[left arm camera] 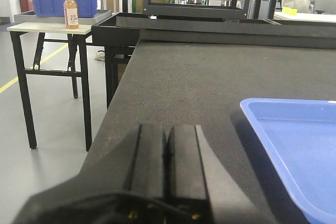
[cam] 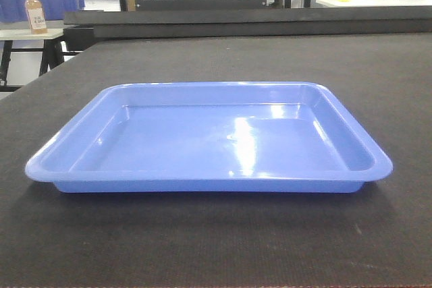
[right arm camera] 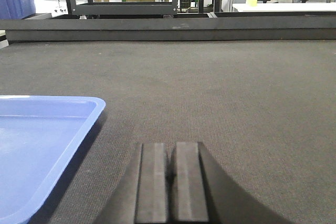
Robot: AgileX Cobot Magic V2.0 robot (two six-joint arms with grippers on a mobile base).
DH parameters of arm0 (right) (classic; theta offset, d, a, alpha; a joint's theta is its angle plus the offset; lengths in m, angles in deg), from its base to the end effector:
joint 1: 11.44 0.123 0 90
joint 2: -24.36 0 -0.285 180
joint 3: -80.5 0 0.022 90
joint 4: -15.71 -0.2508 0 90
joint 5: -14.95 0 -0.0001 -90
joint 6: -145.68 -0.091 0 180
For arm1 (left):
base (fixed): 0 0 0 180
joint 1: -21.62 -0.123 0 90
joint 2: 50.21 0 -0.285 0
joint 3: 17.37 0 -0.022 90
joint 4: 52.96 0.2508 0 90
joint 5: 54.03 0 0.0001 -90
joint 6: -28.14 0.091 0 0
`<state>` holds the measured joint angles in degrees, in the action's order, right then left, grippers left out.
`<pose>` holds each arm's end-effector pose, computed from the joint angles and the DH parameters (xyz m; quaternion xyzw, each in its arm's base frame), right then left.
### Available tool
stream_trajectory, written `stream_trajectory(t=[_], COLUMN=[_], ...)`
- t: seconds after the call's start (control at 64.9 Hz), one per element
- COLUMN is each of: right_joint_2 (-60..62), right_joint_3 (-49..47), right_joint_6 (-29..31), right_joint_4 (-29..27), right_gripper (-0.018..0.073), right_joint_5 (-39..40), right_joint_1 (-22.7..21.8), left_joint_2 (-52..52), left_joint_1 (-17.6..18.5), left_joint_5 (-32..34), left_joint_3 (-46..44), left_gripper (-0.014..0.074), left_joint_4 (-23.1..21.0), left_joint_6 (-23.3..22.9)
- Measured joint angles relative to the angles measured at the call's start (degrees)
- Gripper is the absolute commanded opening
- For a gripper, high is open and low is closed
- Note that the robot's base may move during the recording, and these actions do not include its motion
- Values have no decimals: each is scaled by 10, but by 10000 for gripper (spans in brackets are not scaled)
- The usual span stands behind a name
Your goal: Grab blue tray and place on right shelf
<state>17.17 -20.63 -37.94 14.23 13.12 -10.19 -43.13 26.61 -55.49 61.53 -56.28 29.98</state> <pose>0.0569 0.0013 0.2011 0.0230 0.6936 0.0402 0.7189 0.0565 -0.0051 0.2016 0.0217 0.6908 -0.0413 0.7216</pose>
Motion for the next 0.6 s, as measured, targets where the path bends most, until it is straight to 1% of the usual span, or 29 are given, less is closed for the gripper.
stream_trajectory(t=[0.601], right_joint_2=[0], right_joint_3=[0], right_joint_6=[0], right_joint_4=[0], right_gripper=[53], right_joint_5=[0], right_joint_1=[0], left_joint_2=[0], left_joint_1=[0], left_joint_5=[0], left_joint_3=[0], left_gripper=[-48], left_joint_4=[0], left_joint_6=[0])
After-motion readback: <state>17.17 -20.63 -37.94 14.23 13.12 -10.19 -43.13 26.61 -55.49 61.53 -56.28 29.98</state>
